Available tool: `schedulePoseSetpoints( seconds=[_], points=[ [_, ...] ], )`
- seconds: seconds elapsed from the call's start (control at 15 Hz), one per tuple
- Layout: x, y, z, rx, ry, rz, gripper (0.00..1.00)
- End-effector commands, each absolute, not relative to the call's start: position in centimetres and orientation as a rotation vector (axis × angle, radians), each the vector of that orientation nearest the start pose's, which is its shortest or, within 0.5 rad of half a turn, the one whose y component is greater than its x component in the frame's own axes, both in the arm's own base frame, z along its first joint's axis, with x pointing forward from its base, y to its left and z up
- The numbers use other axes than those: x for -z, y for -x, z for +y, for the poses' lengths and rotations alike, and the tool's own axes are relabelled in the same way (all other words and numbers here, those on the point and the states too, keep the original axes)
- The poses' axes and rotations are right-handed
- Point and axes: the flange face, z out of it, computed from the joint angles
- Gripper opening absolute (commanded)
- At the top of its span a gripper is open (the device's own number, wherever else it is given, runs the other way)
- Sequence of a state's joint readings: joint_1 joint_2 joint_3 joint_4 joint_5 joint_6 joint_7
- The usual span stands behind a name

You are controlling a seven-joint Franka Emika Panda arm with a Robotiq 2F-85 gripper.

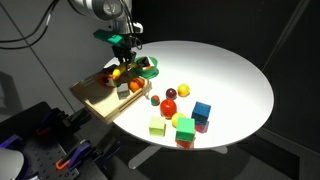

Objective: Put the banana in the crate

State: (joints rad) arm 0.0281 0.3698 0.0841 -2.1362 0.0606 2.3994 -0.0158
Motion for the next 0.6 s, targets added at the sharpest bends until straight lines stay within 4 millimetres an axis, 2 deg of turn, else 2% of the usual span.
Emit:
schedulePoseSetpoints(
  seconds=[0.0, 0.27, 0.53],
  points=[
    [-24.2, -53.9, 7.3, -0.173, 3.095, -0.013, 0.16],
    [-24.9, -52.2, 8.1, -0.205, 3.123, 0.075, 0.16],
    [-24.7, -50.5, 8.8, -0.244, 3.142, 0.118, 0.16]
  ],
)
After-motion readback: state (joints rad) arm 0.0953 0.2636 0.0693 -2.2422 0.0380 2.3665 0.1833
